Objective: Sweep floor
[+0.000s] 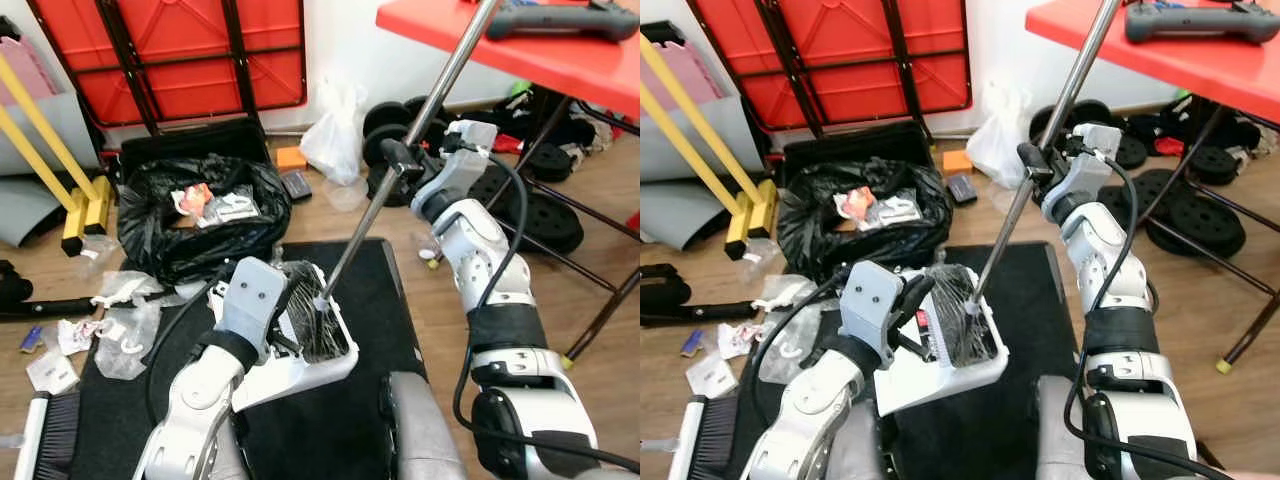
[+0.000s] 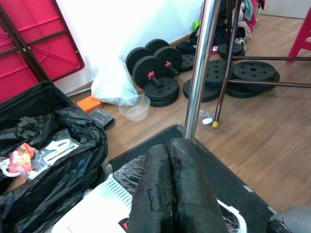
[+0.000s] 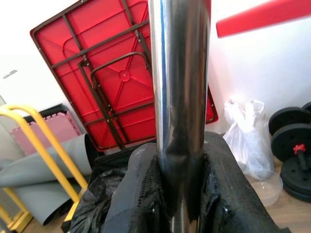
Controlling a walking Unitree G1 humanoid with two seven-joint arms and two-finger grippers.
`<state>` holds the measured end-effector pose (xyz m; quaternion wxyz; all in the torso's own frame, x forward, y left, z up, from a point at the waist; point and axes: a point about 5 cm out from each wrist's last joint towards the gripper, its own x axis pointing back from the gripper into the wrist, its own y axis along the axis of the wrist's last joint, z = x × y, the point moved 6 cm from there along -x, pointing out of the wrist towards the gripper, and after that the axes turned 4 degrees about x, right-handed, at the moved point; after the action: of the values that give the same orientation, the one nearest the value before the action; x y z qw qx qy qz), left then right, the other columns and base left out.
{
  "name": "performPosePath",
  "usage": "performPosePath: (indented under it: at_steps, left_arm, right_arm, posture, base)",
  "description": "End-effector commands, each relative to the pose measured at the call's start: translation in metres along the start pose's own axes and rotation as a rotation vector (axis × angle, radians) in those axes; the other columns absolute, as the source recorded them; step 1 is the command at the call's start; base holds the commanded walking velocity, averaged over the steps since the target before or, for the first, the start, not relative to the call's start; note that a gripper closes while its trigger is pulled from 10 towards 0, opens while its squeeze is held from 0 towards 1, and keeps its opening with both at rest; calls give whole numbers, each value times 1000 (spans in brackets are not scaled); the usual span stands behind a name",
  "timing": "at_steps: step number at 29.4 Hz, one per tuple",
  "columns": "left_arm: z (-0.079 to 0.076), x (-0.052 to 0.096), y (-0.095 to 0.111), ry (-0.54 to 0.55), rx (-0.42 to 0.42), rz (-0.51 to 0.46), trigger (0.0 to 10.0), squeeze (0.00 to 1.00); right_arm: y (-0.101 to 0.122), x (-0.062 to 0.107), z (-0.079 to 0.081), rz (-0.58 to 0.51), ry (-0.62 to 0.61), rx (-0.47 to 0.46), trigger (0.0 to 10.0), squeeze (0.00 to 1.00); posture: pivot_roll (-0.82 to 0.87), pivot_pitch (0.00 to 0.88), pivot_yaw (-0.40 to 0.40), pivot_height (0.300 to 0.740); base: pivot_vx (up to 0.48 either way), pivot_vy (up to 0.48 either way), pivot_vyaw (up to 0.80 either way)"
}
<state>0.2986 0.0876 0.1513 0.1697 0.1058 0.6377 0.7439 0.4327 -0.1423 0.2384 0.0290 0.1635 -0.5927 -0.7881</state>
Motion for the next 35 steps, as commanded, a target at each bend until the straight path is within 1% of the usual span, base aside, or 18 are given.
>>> performPosePath:
  at_steps: [1, 14, 20, 21, 23, 24, 26, 27, 28, 29, 35]
  left_arm:
    - [4, 1, -2, 24, -8, 2, 10000, 0]
    - [5, 0, -3, 31, 2, -2, 10000, 0]
    - [8, -1, -4, 43, 15, 3, 10000, 0]
    - [12, -1, -6, 63, 37, 7, 10000, 0]
    - [12, -1, -6, 63, 37, 7, 10000, 0]
    - [20, -1, -9, 108, 64, 25, 10000, 0]
    - [20, -1, -9, 108, 64, 25, 10000, 0]
    - [24, -2, -13, 136, 76, 46, 10000, 0]
    - [24, -2, -13, 136, 76, 46, 10000, 0]
    - [28, -2, -14, 156, 83, 47, 10000, 0]
    - [29, -2, -16, 164, 92, 56, 10000, 0]
  right_arm:
    - [26, -2, 3, -99, 8, 5, 10000, 0]
    - [26, -1, -1, -100, -14, 32, 10000, 0]
    - [26, -1, -2, -101, -16, 35, 10000, 0]
    - [27, -1, -2, -102, -17, 37, 10000, 0]
    - [27, -1, -2, -102, -17, 37, 10000, 0]
    - [27, -1, -3, -101, -20, 39, 10000, 0]
    - [27, -1, -3, -101, -20, 39, 10000, 0]
    - [28, -2, -4, -101, -21, 39, 10000, 0]
    - [28, -2, -4, -101, -21, 39, 10000, 0]
    - [28, -2, -4, -100, -21, 38, 10000, 0]
    - [28, -3, -4, -100, -19, 36, 10000, 0]
  posture:
    - [-120, 2, -10, 595]
    - [-122, 3, -13, 630]
    - [-123, 3, -13, 635]
    - [-123, 3, -13, 640]
    - [-123, 3, -13, 640]
    - [-125, 3, -15, 645]
    - [-125, 3, -15, 645]
    - [-127, 0, -17, 650]
    - [-127, 0, -17, 650]
    - [-128, 0, -17, 655]
    - [-128, 0, -18, 675]
  base:
    - [0, 0, 0]
    - [0, 0, 0]
    - [0, 0, 0]
    - [0, 0, 0]
    - [0, 0, 0]
    - [0, 0, 0]
    - [0, 0, 0]
    - [-458, 0, 0]
    - [-458, 0, 0]
    - [0, 0, 0]
    - [0, 0, 0]
